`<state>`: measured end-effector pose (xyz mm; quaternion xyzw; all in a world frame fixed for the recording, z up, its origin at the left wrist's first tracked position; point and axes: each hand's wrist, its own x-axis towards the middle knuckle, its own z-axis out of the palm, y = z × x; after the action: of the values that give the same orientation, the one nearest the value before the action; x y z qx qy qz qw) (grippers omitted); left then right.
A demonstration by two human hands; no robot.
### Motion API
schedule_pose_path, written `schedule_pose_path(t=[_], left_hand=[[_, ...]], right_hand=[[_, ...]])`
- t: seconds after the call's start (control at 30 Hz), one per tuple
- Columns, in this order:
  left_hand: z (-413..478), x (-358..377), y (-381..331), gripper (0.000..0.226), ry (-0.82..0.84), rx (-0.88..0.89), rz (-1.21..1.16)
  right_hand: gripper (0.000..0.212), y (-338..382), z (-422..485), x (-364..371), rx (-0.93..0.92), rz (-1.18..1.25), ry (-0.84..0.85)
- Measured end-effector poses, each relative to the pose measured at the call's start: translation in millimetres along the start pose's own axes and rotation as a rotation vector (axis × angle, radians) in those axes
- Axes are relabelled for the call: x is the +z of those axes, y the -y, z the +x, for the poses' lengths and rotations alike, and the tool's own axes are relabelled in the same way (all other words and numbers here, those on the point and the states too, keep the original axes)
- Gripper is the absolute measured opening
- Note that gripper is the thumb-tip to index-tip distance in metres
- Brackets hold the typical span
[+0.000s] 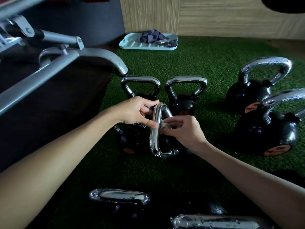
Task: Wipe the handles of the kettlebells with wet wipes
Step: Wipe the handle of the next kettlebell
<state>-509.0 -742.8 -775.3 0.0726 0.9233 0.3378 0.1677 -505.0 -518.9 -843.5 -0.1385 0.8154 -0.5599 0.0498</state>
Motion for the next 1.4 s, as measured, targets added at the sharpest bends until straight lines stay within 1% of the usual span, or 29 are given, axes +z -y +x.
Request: schedule_pose_path(t=[0.07, 0.17, 0.27, 0.37, 0.6, 0.7, 0.77, 0.87, 1.03, 1.13, 1.17, 1.2, 1.3, 1.4], left_hand=[[-0.4, 0.1, -1.8, 0.104, 0.0, -0.005, 0.004], [2.7, -1.4, -3.0, 0.109, 0.01, -0.037, 0.02], [5.5, -1.5, -5.5, 0.111, 0.017, -0.047, 0.007], [7.0, -0.7, -10.3, 0.108, 0.005, -0.057, 0.026], [15.7, -9.5, -24.6, 0.115, 0.066, -0.104, 0.134], [23.1, -5.8, -35.1, 0.108, 0.048, -0.112, 0.077], [33.0, 2.3, -47.3, 0.1, 0.01, -0.108, 0.014], [56.9, 18.7, -75.9, 0.098, -0.031, -0.109, 0.007], [87.1, 51.7, -131.9, 0.099, -0.019, -0.073, 0.148], [89.2, 54.2, -142.3, 0.077, -0.003, -0.08, 0.25], [85.9, 51.1, -141.0, 0.077, 0.005, -0.076, 0.269], [80.2, 47.9, -138.5, 0.084, 0.02, -0.074, 0.271], [56.4, 45.3, -134.4, 0.111, 0.037, -0.058, 0.261], [38.6, 58.1, -135.5, 0.119, -0.02, -0.091, 0.291]], right_hand=[[0.027, 0.3, 2.4, 0.1, -0.038, -0.042, -0.049], [0.02, 3.9, 16.1, 2.9, -0.126, -0.142, -0.206], [0.019, 4.1, 32.2, 1.4, -0.131, -0.206, -0.315], [0.021, -1.9, 37.1, 1.2, -0.1, -0.268, -0.322], [0.028, -22.0, 32.1, -6.2, -0.007, -0.381, -0.344], [0.03, -21.4, 39.5, -20.2, 0.056, -0.375, -0.283], [0.035, -24.3, 42.2, -37.4, 0.094, -0.364, -0.28], [0.036, -31.6, 31.9, -69.1, 0.147, -0.326, -0.351], [0.034, -39.0, 5.4, -118.7, 0.246, -0.238, -0.49], [0.034, -38.0, -3.7, -137.2, 0.272, -0.237, -0.538], [0.034, -37.0, -5.2, -140.0, 0.268, -0.243, -0.543], [0.034, -35.8, -6.5, -141.0, 0.26, -0.241, -0.543], [0.033, -31.6, -7.0, -137.1, 0.207, -0.236, -0.523], [0.031, -27.3, -6.6, -130.8, 0.165, -0.243, -0.492]])
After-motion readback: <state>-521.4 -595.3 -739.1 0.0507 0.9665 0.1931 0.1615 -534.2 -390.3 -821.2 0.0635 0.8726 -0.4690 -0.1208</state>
